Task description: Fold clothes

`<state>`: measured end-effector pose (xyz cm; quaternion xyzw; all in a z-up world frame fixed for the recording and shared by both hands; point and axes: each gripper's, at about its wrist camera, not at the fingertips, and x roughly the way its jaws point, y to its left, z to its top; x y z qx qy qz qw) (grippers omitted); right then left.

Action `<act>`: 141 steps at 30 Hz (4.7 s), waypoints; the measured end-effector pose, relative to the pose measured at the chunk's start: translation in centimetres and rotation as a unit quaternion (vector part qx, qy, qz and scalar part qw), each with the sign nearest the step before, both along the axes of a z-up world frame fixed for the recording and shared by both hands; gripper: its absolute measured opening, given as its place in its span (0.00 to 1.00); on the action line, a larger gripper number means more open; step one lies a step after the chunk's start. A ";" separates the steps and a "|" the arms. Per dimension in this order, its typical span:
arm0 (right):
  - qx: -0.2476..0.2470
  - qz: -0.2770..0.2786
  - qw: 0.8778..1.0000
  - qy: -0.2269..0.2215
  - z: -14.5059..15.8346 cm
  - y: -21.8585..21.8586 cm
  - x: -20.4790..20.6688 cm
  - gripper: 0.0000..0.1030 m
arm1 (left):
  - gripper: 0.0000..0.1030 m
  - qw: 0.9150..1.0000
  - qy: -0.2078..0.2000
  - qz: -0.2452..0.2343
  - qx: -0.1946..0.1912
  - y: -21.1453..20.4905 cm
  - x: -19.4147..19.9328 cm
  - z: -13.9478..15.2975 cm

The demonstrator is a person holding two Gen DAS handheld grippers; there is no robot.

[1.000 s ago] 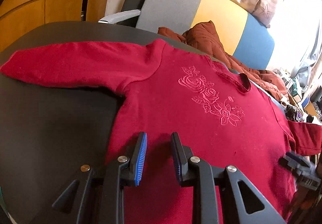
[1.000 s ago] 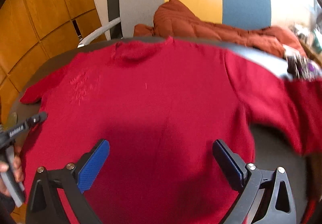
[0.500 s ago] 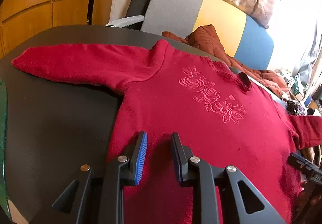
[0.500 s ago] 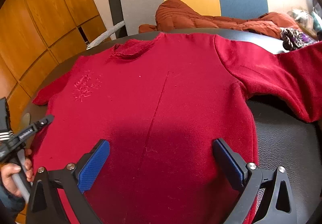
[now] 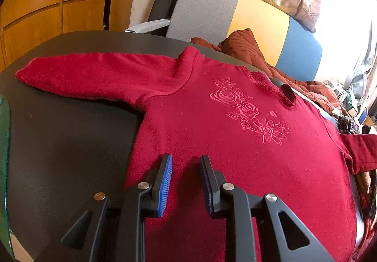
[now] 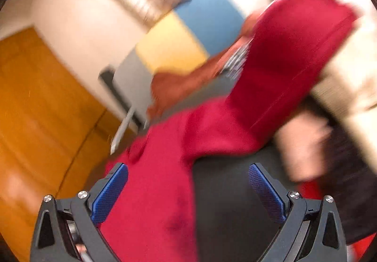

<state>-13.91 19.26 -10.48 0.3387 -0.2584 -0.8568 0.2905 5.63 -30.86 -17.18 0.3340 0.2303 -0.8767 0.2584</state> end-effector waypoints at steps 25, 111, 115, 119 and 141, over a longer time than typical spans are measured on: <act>-0.062 -0.211 0.976 -0.012 2.0 11.8 -7.9 0.21 | 0.23 1.000 -0.018 0.002 -0.022 0.5 -0.7 0.1; 0.198 0.226 0.952 0.052 -6.3 -19.0 3.7 0.71 | 0.06 0.960 0.102 -0.222 0.139 6.6 -17.8 12.8; 0.201 0.226 0.952 0.052 -6.3 -19.1 3.8 0.72 | 0.06 0.964 0.124 -0.202 0.122 4.0 -16.7 14.7; 0.201 0.227 0.952 0.052 -6.4 -19.1 3.8 0.72 | 0.06 0.971 0.122 -0.169 0.120 0.9 -15.1 14.1; 0.028 0.138 0.989 -0.037 -4.3 -18.0 -4.5 0.97 | 0.06 0.980 0.046 -0.091 0.169 -3.4 -11.5 2.8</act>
